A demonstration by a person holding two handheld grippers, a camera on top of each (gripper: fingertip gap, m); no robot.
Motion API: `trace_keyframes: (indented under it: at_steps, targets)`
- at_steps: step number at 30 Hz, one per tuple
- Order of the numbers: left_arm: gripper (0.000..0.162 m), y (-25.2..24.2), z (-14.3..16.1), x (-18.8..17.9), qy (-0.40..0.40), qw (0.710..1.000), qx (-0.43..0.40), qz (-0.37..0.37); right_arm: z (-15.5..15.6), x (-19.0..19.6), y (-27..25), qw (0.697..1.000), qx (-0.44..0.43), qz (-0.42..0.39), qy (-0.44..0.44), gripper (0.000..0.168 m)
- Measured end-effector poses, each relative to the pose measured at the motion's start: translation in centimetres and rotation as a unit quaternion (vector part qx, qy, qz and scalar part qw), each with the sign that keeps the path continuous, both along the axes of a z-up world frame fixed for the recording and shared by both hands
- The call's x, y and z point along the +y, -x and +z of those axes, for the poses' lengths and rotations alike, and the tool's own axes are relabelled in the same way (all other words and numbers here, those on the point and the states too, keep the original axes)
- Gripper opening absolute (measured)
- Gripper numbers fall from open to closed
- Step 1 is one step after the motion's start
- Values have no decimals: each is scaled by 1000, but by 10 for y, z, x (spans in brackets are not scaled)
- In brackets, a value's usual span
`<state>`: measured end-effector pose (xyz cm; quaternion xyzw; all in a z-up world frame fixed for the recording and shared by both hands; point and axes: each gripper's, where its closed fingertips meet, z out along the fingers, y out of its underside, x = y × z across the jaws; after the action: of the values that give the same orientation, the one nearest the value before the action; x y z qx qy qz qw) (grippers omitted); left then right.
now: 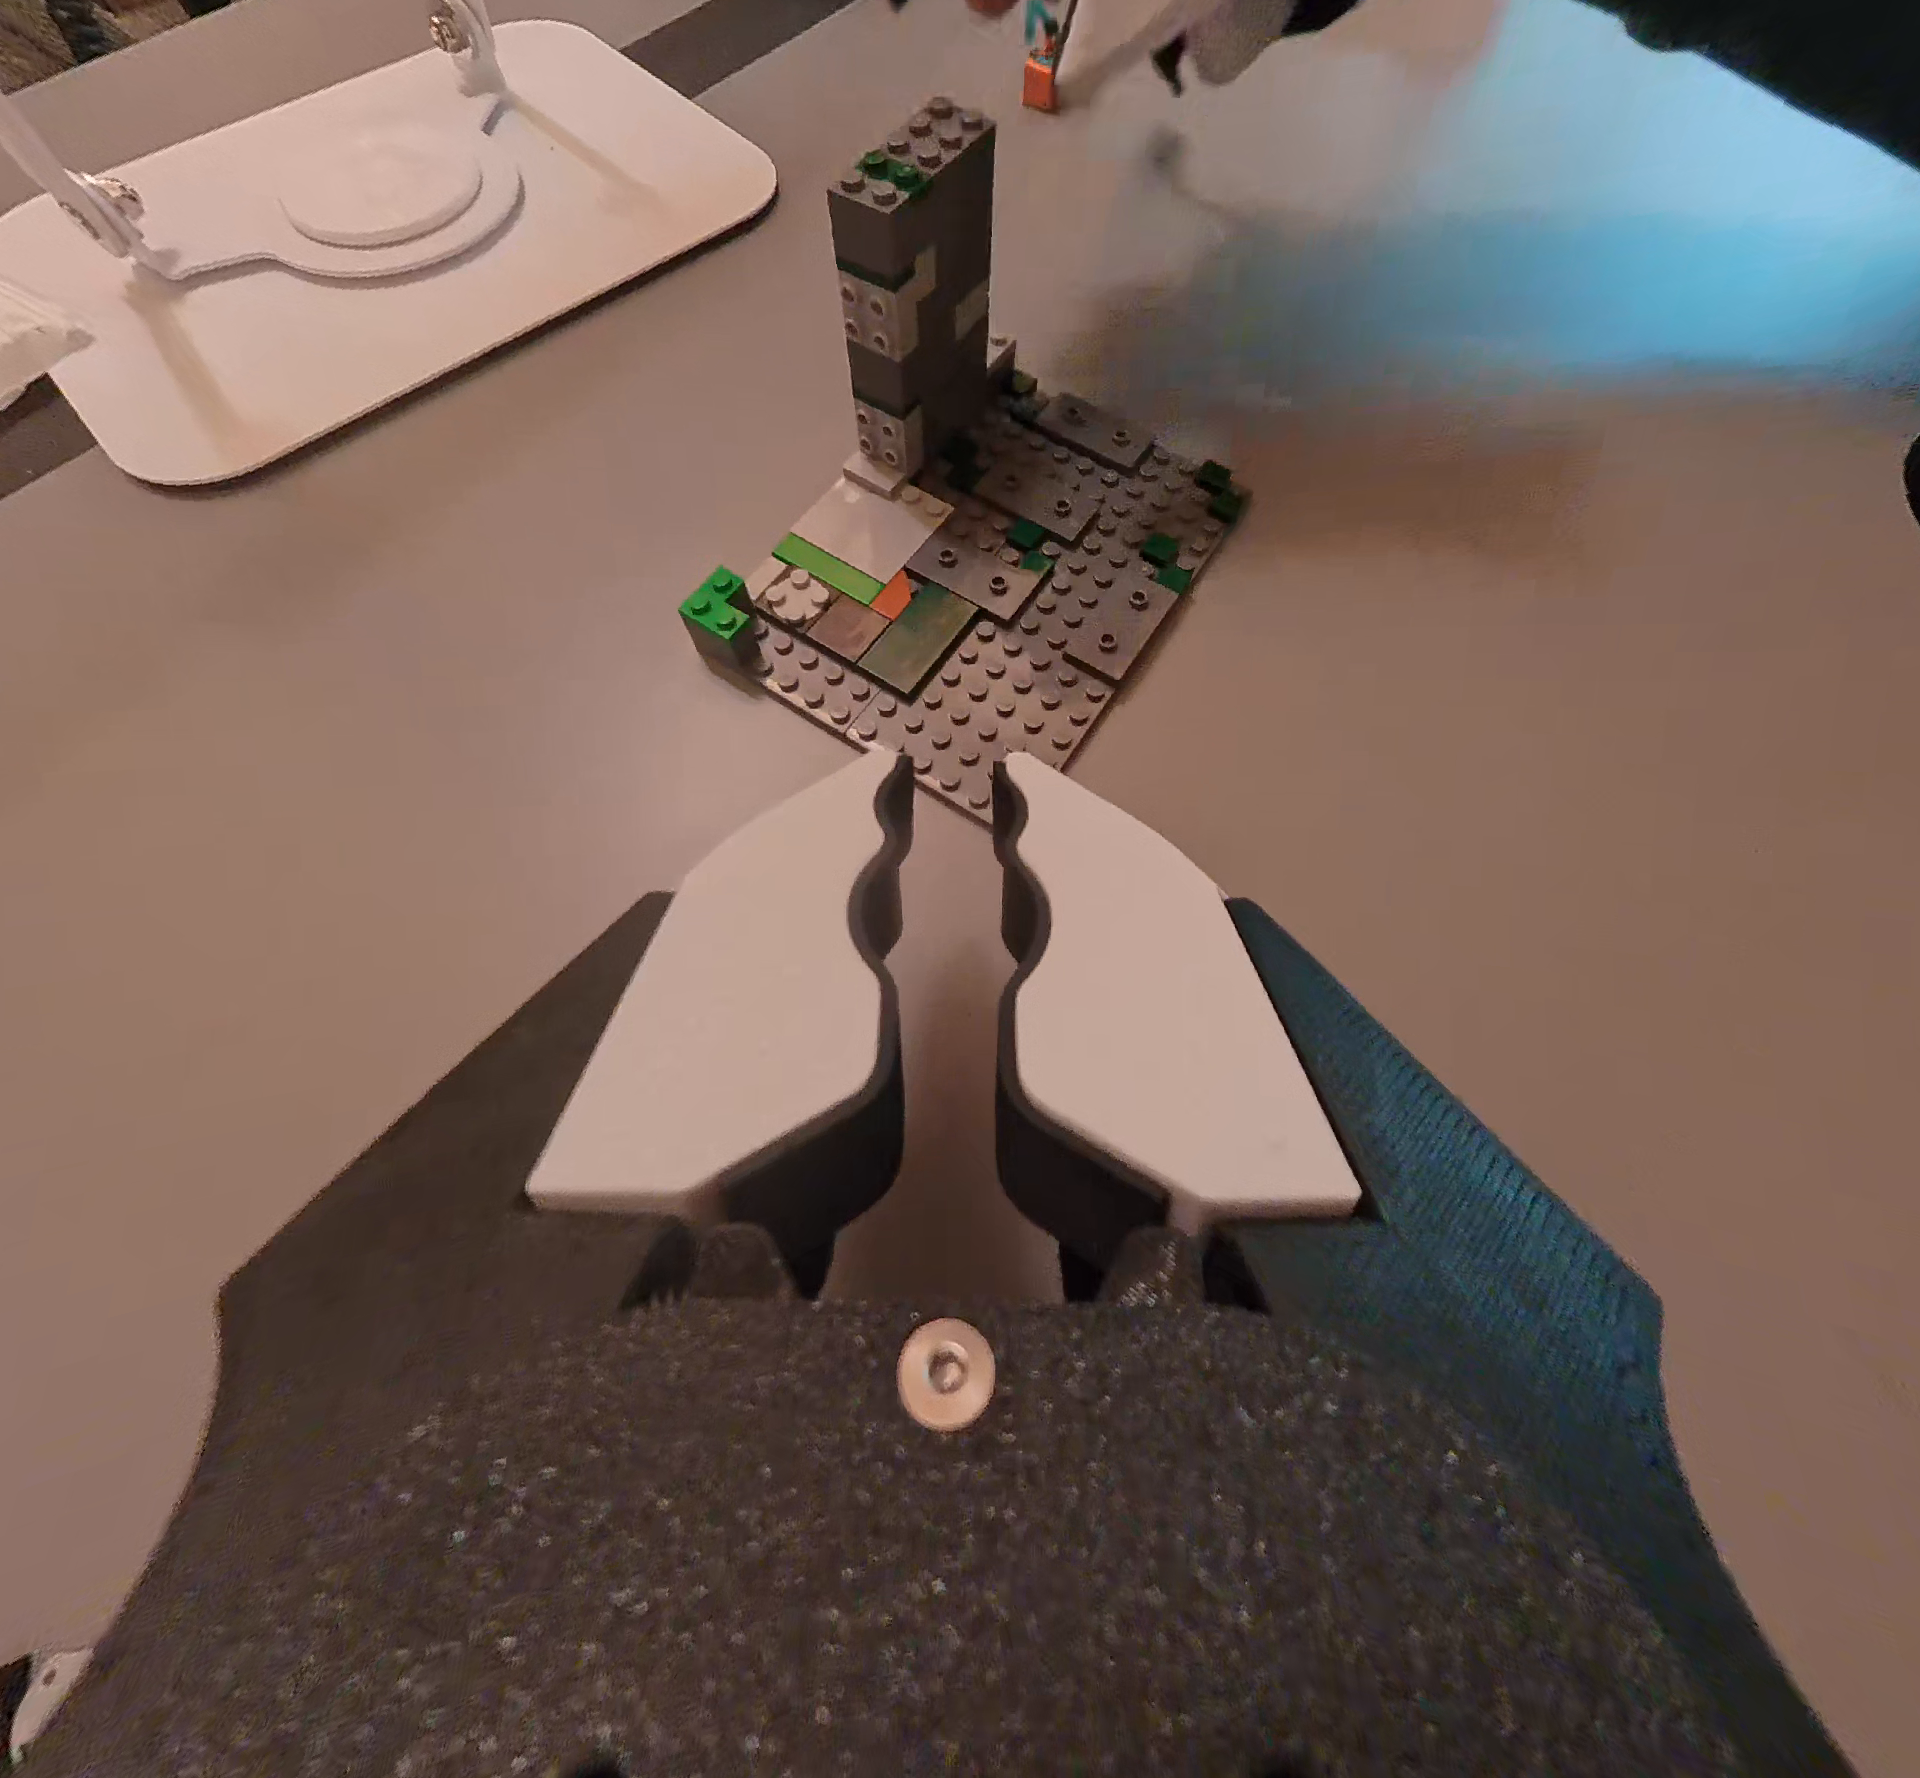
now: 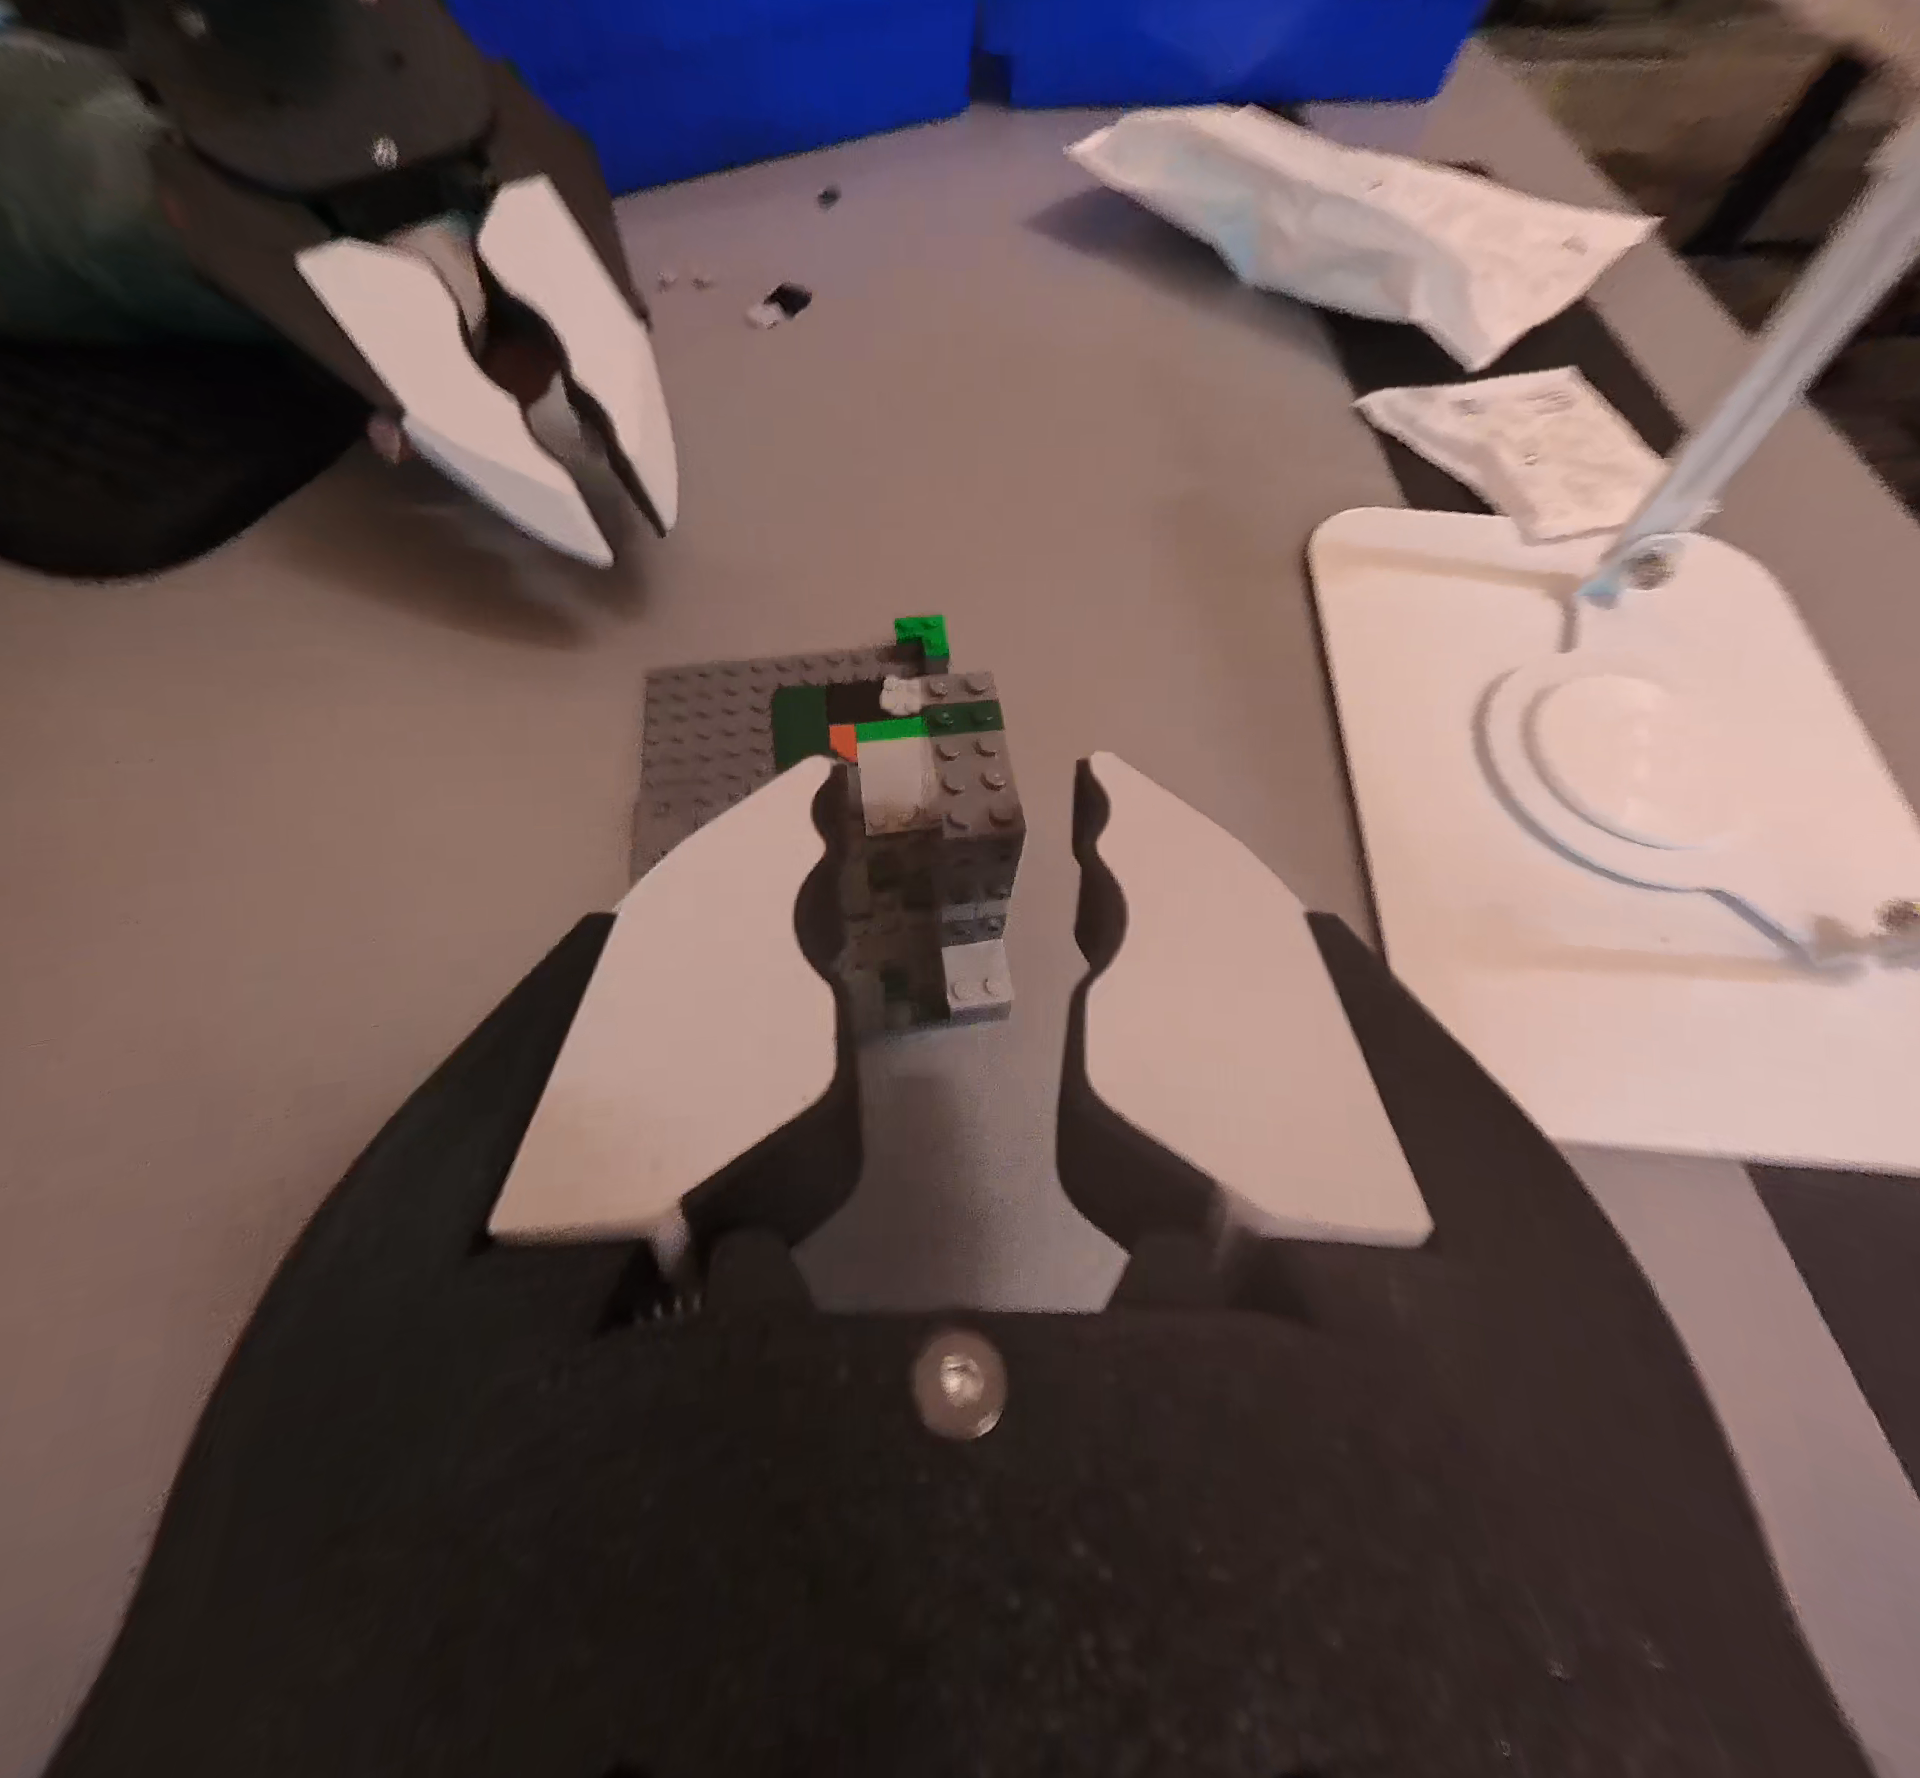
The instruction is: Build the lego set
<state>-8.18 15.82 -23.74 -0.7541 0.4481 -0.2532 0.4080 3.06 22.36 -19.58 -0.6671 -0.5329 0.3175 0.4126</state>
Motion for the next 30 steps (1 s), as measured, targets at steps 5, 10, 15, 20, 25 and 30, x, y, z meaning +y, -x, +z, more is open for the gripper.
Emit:
trace_keyframes:
  at_steps: [5,10,15,20,25,30]
  targets:
    - [9,-1,8,0,-7,1000,-15,6,37,-24,-24,986,83,-144,-17,35]
    - [3,-3,25,3,-20,998,-47,19,49,-66,-42,948,156,-278,-26,17]
    - [0,-8,43,1,-45,996,-72,26,50,-83,-49,922,159,-349,-44,0]
    - [0,-14,68,10,-61,990,-115,53,57,-69,-43,907,166,-381,-75,0]
    - [0,-25,99,37,-103,980,-147,89,78,-31,-45,890,154,-409,-132,0]
    - [0,-37,140,68,-134,963,-198,121,125,8,-56,867,175,-433,-172,0]
